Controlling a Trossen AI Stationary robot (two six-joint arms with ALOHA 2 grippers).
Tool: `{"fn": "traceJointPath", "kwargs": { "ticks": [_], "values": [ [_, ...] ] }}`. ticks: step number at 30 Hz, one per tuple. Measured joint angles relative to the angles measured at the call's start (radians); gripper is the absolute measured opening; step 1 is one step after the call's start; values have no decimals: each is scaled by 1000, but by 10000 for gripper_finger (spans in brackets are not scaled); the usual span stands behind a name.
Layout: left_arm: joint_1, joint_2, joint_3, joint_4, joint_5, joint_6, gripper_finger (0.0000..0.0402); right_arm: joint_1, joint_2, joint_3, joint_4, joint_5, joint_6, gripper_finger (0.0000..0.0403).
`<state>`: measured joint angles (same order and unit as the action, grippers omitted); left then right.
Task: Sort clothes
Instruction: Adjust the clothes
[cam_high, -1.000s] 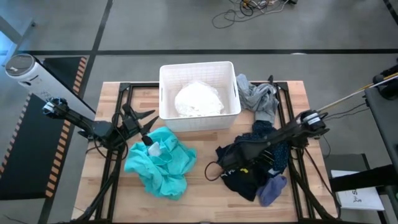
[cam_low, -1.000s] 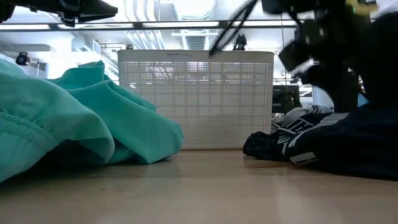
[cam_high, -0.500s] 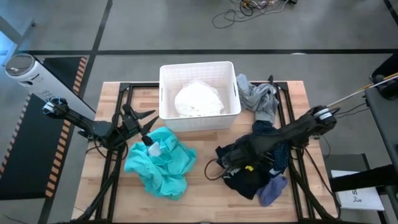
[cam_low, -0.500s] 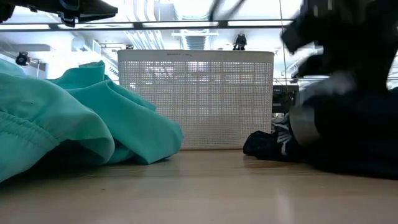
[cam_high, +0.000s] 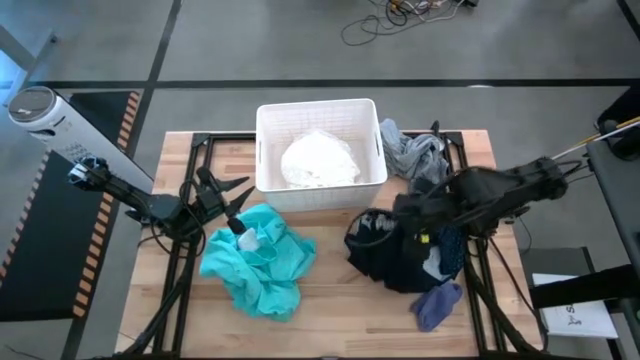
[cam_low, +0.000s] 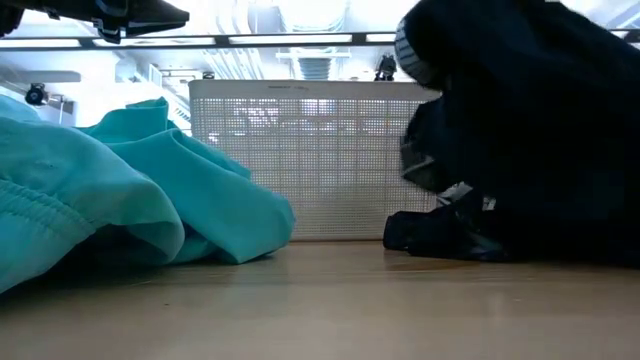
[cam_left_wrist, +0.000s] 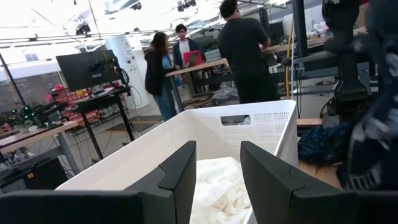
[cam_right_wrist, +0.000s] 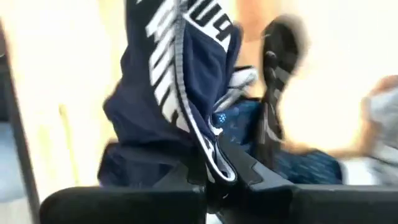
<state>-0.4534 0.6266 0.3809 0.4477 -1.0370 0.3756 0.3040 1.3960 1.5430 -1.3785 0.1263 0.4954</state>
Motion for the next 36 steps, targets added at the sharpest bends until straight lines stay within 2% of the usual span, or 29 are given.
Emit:
{"fn": "traceJointPath", "kwargs": {
  "ticks": [6, 13, 16, 23, 31, 33, 36],
  "values": [
    [0, 0, 0, 0, 0, 0, 114, -2, -27, 159, -201, 188, 122, 1],
    [0, 0, 0, 0, 0, 0, 114, -1, -36, 232, -179, 238, 151, 1],
    [0, 0, 0, 0, 0, 0, 114, 3, -12, 233, -159, 164, 131, 0],
    [0, 0, 0, -1, 0, 0, 114, 3, 26, 228, -155, -141, 157, 0],
    [0, 0, 0, 0, 0, -1, 114, 3, 95, 211, -163, -350, 132, 0],
    [0, 0, 0, -1, 0, -2, 114, 4, 94, 231, -187, -330, 140, 0],
    [0, 0, 0, -2, 0, -3, 114, 3, 70, 256, -194, -233, 145, 0]
  ]
}}
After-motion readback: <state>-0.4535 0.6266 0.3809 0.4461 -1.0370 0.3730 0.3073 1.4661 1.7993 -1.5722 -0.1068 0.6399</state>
